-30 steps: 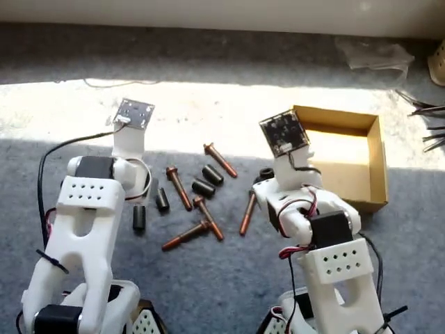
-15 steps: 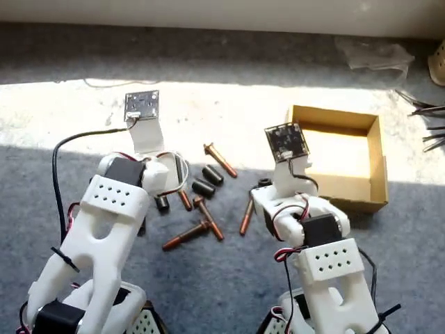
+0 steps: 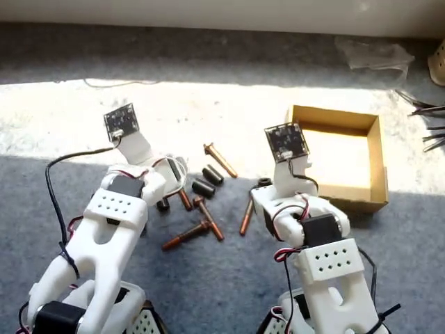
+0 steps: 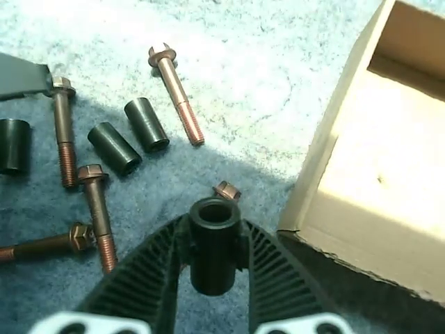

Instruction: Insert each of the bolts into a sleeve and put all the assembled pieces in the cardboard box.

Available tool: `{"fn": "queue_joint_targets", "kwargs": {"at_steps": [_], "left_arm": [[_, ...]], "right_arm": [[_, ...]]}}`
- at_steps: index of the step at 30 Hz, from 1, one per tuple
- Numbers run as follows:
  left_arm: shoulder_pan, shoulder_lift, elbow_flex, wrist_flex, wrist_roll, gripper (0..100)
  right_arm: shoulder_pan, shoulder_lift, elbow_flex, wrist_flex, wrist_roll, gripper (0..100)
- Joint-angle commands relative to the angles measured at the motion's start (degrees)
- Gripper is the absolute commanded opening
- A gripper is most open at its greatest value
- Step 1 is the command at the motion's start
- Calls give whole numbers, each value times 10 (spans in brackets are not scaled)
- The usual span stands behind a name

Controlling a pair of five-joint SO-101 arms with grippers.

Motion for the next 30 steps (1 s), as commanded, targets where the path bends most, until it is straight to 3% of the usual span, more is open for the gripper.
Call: {"fn": "queue_joint_targets", "kwargs": {"at_steps": [1, 7, 15, 30], "left_arm": [[-10, -2, -18, -14, 10, 168], [-11, 59, -52, -4, 11, 168], [-11, 216, -219, 136, 40, 168], [-21, 368, -313, 138, 41, 168]], "right_arm": [[6, -15, -3, -15, -4, 4], [6, -15, 5, -15, -4, 4], [6, -15, 5, -15, -2, 4], [7, -15, 9, -15, -1, 4]]}}
